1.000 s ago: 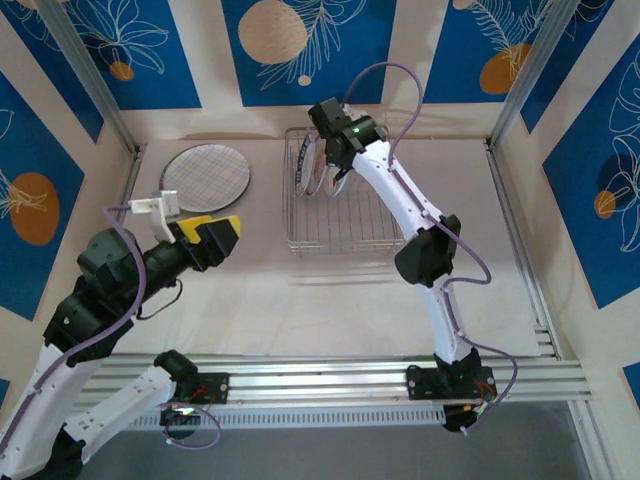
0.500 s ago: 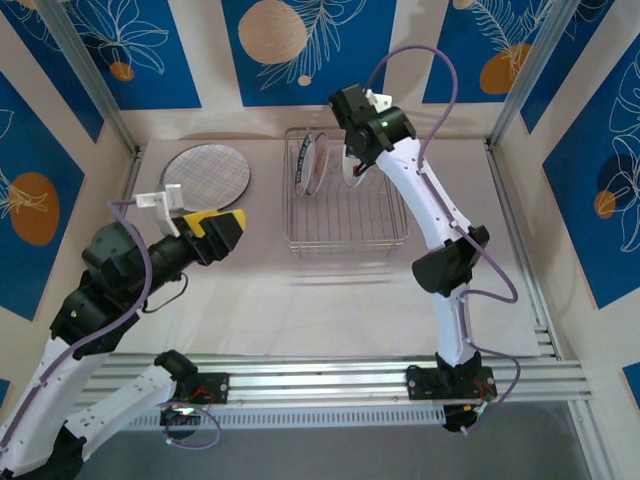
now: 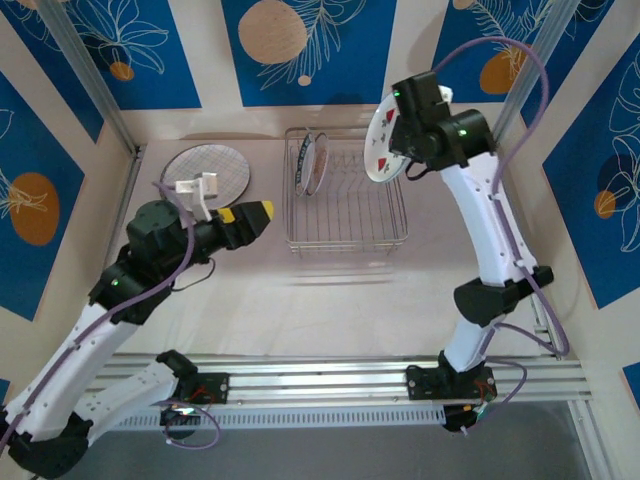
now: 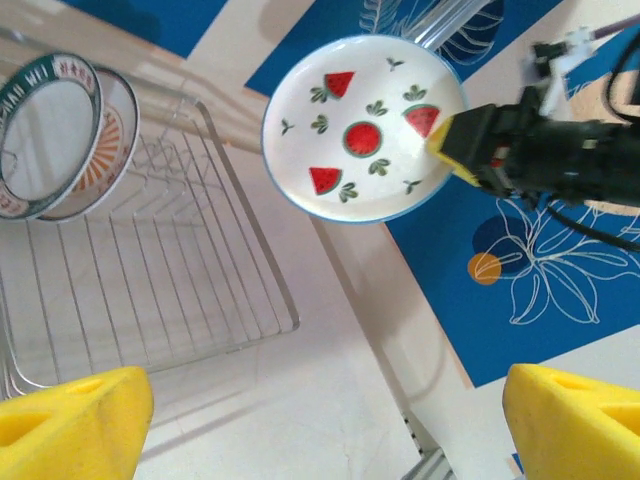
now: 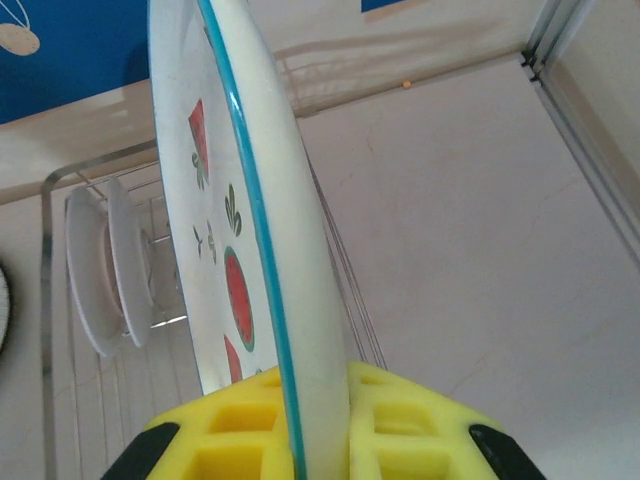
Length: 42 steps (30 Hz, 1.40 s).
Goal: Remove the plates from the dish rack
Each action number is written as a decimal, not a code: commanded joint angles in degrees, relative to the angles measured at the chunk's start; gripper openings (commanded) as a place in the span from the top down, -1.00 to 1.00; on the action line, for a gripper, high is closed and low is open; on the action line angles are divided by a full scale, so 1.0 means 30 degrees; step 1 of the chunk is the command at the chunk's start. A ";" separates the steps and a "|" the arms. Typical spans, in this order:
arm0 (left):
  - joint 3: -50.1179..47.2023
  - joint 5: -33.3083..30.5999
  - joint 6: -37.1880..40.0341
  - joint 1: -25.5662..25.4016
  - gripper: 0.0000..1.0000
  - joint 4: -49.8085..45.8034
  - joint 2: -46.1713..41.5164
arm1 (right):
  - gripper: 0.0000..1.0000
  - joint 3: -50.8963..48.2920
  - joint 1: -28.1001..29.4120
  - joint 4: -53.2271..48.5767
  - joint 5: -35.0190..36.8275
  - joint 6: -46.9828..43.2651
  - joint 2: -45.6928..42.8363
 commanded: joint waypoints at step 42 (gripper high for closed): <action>-0.1944 0.4538 -0.8975 -0.1907 -0.13 1.0657 0.8132 | 1.00 -1.4014 -0.5136 0.8570 -2.2750 0.3367 -0.9254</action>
